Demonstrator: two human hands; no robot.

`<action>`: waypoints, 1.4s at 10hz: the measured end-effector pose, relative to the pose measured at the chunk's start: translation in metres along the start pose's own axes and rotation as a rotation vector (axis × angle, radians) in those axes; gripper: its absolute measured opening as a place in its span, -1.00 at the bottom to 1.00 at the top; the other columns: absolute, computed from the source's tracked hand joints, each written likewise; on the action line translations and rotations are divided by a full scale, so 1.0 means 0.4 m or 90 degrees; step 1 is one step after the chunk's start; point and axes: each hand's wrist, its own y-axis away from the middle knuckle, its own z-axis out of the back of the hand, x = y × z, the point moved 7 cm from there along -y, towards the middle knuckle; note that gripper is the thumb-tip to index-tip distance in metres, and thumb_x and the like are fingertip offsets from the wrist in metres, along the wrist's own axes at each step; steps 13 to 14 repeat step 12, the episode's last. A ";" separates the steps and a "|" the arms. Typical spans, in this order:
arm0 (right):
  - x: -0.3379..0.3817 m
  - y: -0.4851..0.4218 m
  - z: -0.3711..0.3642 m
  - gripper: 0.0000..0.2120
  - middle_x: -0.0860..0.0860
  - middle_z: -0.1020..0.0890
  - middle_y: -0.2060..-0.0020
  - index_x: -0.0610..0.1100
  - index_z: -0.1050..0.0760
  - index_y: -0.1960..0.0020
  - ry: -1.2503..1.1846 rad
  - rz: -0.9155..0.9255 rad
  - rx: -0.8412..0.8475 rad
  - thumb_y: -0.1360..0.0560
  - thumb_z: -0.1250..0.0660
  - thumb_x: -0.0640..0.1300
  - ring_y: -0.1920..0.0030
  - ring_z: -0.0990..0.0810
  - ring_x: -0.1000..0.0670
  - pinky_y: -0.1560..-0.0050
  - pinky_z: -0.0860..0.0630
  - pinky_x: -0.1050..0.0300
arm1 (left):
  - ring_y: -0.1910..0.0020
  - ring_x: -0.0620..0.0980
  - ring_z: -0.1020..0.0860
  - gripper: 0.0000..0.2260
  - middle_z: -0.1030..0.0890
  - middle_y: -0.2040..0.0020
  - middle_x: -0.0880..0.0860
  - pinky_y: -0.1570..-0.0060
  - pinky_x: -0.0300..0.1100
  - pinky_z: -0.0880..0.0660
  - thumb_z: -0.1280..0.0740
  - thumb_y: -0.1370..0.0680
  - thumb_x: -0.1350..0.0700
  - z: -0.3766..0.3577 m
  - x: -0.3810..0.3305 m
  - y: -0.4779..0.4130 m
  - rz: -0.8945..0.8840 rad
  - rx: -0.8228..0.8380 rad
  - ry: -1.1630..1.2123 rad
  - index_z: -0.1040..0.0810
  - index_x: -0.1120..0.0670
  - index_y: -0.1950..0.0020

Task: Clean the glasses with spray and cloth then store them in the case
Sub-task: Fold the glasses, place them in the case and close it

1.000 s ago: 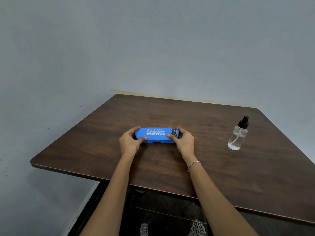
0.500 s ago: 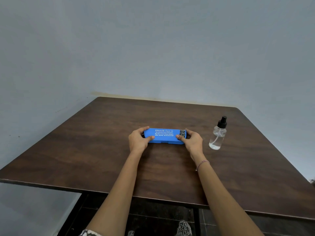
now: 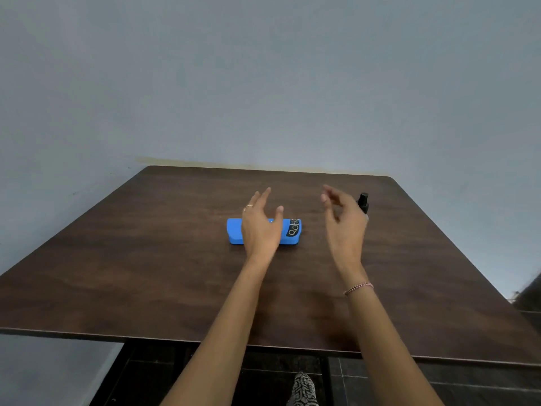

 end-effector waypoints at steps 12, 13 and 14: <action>-0.167 0.026 0.086 -0.64 -0.06 -0.53 -0.17 -0.16 -0.38 -0.33 0.032 -0.197 -0.035 -0.56 -0.26 -0.16 -0.15 -0.52 0.04 -0.12 -0.39 0.27 | -0.41 -0.01 -0.33 -0.58 -0.35 -0.45 0.04 -0.33 -0.16 -0.27 -0.16 -0.63 0.08 -0.225 -0.073 0.108 0.114 0.278 0.109 -0.24 0.07 -0.49; -0.167 0.026 0.086 -0.64 -0.06 -0.53 -0.17 -0.16 -0.38 -0.33 0.032 -0.197 -0.035 -0.56 -0.26 -0.16 -0.15 -0.52 0.04 -0.12 -0.39 0.27 | -0.41 -0.01 -0.33 -0.58 -0.35 -0.45 0.04 -0.33 -0.16 -0.27 -0.16 -0.63 0.08 -0.225 -0.073 0.108 0.114 0.278 0.109 -0.24 0.07 -0.49; -0.167 0.026 0.086 -0.64 -0.06 -0.53 -0.17 -0.16 -0.38 -0.33 0.032 -0.197 -0.035 -0.56 -0.26 -0.16 -0.15 -0.52 0.04 -0.12 -0.39 0.27 | -0.41 -0.01 -0.33 -0.58 -0.35 -0.45 0.04 -0.33 -0.16 -0.27 -0.16 -0.63 0.08 -0.225 -0.073 0.108 0.114 0.278 0.109 -0.24 0.07 -0.49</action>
